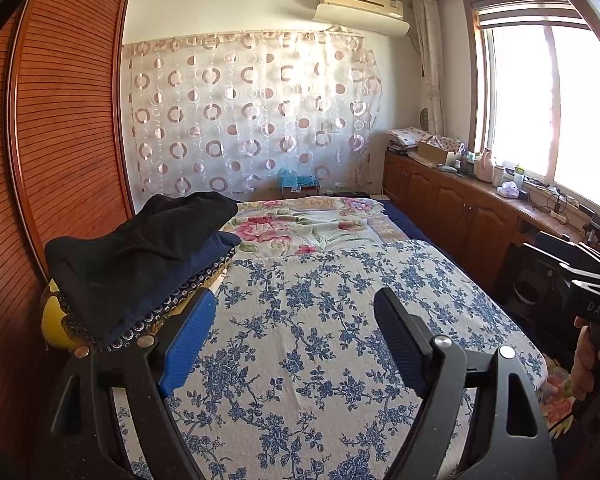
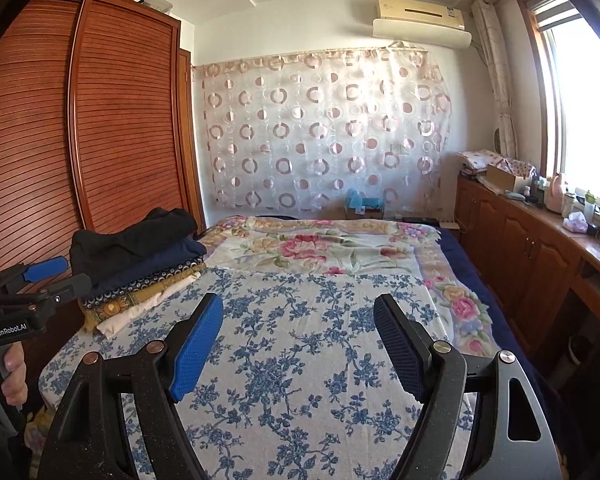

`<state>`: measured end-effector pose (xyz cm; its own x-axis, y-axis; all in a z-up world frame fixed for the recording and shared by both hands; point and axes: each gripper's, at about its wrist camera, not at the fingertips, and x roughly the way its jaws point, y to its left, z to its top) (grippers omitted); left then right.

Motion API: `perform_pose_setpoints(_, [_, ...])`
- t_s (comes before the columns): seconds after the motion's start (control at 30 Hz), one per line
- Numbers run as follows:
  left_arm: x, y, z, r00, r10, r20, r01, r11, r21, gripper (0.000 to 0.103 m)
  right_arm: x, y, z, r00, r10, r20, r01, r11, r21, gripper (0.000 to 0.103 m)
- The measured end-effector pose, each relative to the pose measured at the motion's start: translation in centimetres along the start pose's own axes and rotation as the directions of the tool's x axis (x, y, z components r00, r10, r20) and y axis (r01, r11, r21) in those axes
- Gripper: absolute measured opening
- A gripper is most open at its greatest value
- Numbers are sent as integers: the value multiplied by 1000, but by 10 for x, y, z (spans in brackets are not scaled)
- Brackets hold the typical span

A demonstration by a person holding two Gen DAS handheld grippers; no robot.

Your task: Fold small clothes

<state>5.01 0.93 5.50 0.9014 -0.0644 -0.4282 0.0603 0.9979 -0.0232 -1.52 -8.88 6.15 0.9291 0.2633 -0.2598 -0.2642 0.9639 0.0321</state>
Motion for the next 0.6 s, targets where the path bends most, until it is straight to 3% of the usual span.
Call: perform_pose_setpoints(0.6, [-5, -2, 2, 1000, 4, 11, -4, 1000, -7, 82, -6, -17, -2, 1000, -4, 2, 4, 1000, 0, 79])
